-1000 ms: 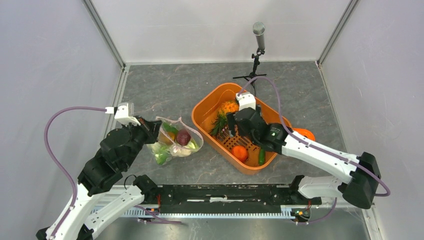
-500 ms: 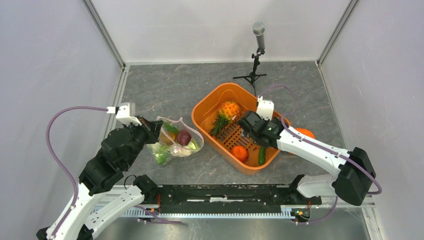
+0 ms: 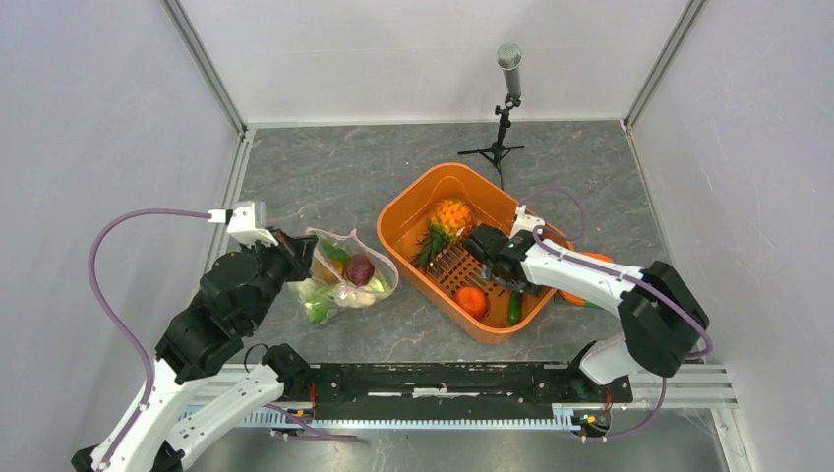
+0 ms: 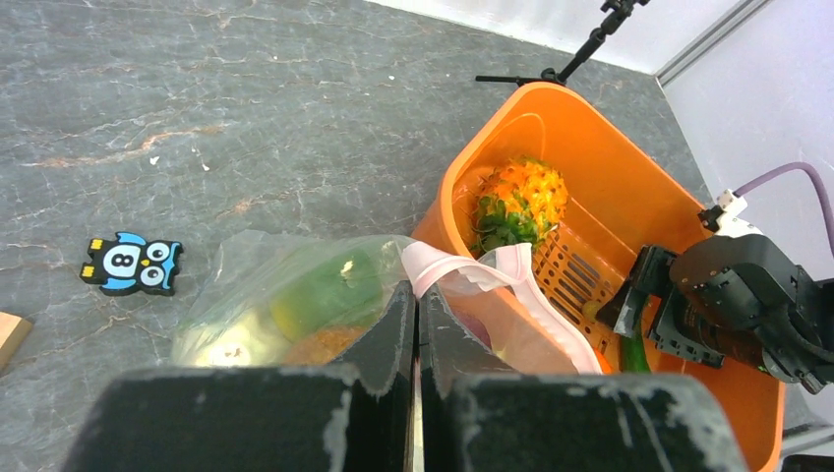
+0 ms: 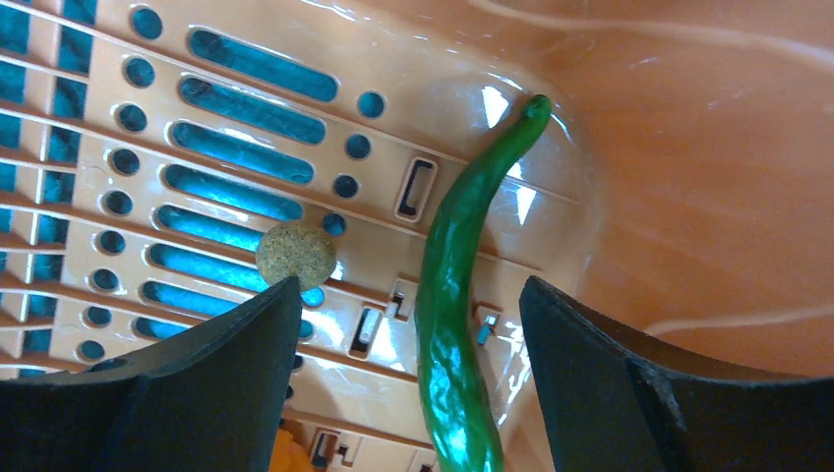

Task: Place the food in the zip-top bag and seal the zipper
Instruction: Pick up the fake vegetable from the bin.

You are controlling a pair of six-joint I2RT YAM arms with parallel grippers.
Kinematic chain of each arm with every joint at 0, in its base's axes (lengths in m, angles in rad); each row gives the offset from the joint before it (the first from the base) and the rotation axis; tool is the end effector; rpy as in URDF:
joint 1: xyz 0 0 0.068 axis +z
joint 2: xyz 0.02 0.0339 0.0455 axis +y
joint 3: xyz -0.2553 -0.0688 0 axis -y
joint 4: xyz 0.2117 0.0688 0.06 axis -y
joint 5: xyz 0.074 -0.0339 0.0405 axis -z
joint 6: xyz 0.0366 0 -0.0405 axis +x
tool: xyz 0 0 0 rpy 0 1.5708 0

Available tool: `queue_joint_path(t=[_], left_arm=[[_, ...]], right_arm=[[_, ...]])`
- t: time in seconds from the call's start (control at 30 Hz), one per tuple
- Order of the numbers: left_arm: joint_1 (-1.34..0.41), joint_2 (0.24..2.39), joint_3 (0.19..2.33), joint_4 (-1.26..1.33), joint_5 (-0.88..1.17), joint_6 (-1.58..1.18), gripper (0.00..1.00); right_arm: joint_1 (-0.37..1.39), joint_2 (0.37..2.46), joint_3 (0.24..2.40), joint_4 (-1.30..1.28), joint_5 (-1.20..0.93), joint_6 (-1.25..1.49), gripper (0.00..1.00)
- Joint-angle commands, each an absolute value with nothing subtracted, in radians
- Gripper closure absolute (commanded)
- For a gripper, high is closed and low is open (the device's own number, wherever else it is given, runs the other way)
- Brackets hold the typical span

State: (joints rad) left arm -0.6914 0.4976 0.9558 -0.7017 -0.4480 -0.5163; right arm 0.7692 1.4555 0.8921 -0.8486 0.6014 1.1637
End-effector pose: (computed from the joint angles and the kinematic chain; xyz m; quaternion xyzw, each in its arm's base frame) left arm 0.0585 -0.0278 0.3570 -0.0691 0.7771 -0.1970 0.5937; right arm 0.1711 0.1368 0.2019 0.2096 0.9291 -0.1054 0.2860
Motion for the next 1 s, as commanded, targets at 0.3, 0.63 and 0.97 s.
queue_joint_path(t=[0.3,0.63,0.97], left_arm=[[-0.689,0.514,0.959,-0.668,-0.492,-0.462,0.98],[-0.689,0.527,0.957,-0.654,-0.479,-0.478,0.98],[-0.689,0.547,0.959,-0.642,-0.463,-0.493,0.98]], right_arm=[[0.725,1.547,0.779,-0.584,0.402,1.081,0.52],[0.727,1.421,0.842,-0.423,0.483,0.791,1.00],[0.725,1.124,0.718,-0.107,0.419,0.553,0.99]])
